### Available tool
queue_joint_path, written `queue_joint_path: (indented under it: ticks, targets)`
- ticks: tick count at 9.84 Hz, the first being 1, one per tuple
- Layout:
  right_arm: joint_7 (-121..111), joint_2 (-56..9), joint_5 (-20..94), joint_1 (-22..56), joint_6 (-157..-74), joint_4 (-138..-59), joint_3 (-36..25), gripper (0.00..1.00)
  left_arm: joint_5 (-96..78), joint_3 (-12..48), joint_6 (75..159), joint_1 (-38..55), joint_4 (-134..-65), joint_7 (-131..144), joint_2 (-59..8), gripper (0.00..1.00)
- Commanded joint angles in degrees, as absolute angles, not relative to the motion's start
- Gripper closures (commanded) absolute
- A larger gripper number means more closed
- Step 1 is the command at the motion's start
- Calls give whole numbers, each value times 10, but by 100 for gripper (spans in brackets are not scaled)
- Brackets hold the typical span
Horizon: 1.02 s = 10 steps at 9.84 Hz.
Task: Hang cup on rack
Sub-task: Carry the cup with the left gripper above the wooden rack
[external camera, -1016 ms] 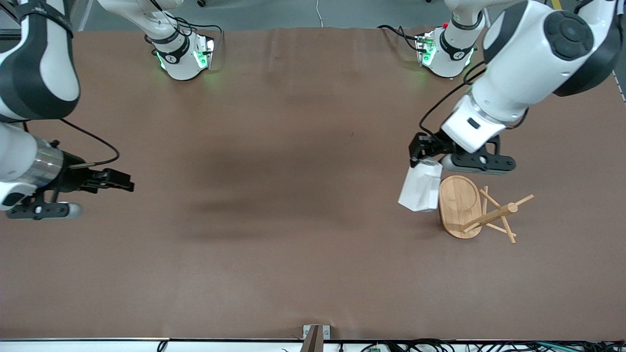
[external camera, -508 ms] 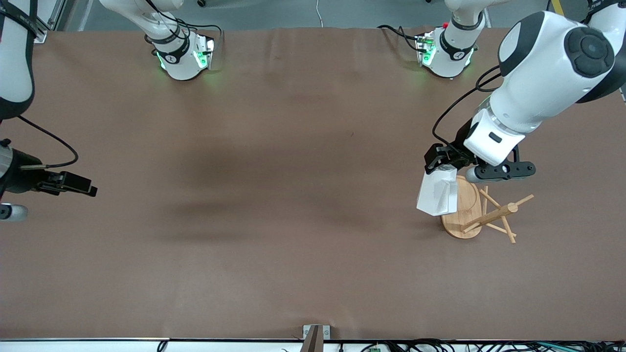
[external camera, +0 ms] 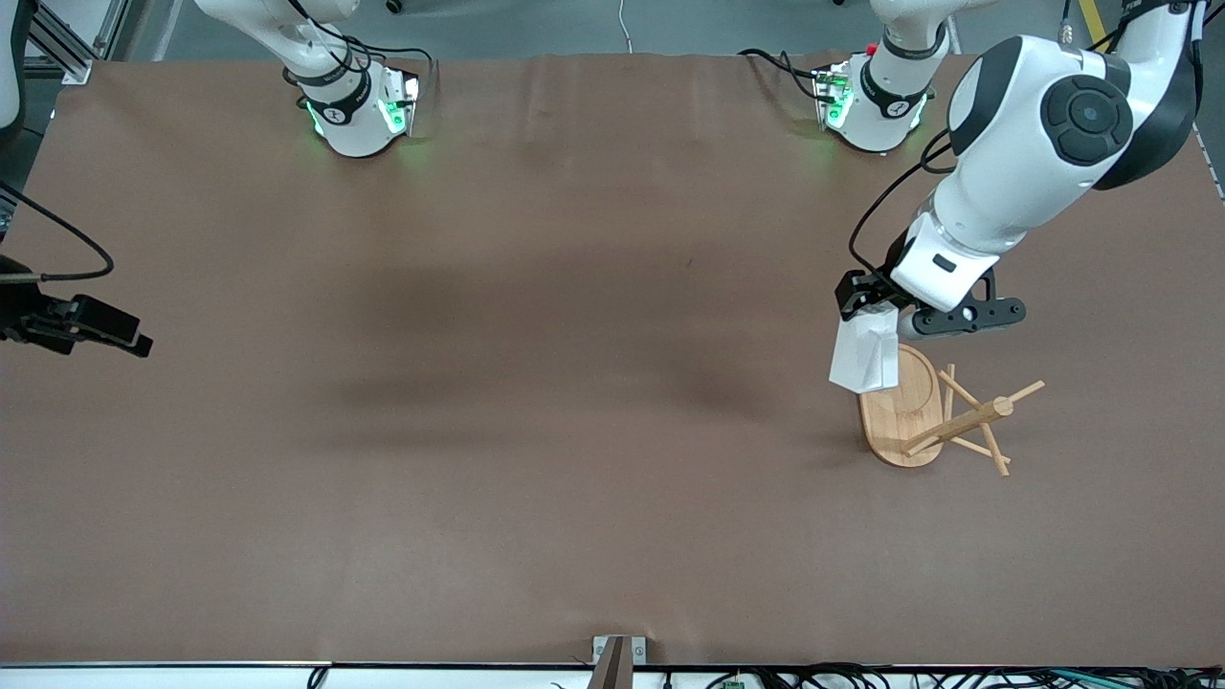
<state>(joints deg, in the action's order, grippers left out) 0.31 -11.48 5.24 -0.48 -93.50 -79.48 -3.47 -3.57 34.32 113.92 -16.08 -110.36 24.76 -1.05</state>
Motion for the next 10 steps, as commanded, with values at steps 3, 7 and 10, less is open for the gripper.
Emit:
queue_joint_path:
  ticks: [3,7,10]
  targets:
    - [3,-61,38,-10,-918,-839,-27,0,-85,331,1196,-190,-1210,114,49,88]
    - [2,-58,-23,-8,-912,-803,-25,0,-87,316,1196,-192,-1227,26,62,88]
    - [5,-33,-22,-4,-868,-812,-25,0,-88,294,1196,-193,-1224,-18,61,88]
